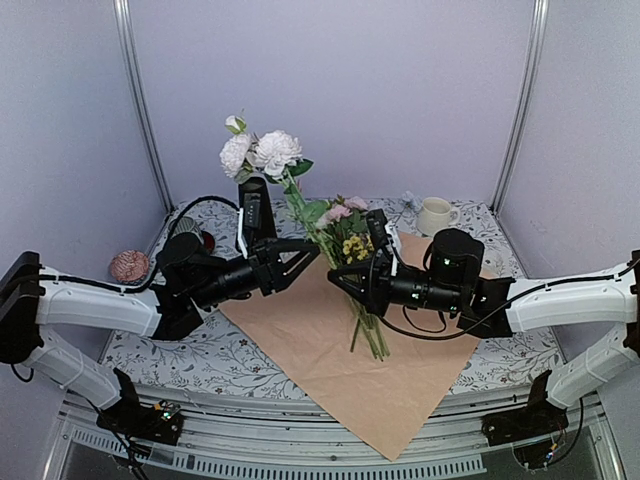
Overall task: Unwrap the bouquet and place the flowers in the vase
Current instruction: Pass from the right arm to the left
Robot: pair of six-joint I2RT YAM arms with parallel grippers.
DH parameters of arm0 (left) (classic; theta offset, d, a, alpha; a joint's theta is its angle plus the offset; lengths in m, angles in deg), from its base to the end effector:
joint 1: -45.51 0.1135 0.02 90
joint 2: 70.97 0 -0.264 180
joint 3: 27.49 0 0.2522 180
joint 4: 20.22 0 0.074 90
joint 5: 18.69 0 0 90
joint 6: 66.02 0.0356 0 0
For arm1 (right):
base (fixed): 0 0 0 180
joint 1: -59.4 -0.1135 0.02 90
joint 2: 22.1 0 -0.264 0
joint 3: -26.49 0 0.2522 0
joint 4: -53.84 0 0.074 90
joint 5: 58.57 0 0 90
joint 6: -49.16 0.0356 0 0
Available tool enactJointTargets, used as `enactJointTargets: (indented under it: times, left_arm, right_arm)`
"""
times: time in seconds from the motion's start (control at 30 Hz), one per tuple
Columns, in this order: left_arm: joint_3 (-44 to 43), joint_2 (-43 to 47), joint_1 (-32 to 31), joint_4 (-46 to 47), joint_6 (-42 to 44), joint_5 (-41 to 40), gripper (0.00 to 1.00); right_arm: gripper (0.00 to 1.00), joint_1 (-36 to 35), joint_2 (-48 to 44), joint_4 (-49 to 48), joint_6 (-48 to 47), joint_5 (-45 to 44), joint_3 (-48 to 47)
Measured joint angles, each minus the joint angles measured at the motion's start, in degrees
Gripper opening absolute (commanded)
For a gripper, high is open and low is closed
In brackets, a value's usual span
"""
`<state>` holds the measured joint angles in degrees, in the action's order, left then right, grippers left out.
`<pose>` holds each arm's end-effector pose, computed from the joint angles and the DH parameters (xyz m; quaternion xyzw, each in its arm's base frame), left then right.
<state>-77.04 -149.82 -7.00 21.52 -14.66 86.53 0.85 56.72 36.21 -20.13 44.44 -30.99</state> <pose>0.1719 -0.2395 0.2724 0.1774 0.6038 -0.6099 0.4816 0.1560 0.2705 0.2737 -0.3083 0.6606 0.4970 0.4706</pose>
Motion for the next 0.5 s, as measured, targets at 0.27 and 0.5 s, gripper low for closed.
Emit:
enactJointTargets:
  times: [0.27, 0.5]
  left_arm:
    - [-1.4, -1.8, 0.0, 0.3, -0.5, 2.2, 0.35]
    - [-1.8, -1.9, 0.1, -0.3, -0.4, 2.0, 0.17]
  right_arm:
    - [0.06, -0.3, 2.0, 0.1, -0.1, 1.0, -1.2]
    - [0.12, -0.5, 2.9, 0.1, -0.5, 1.1, -1.8]
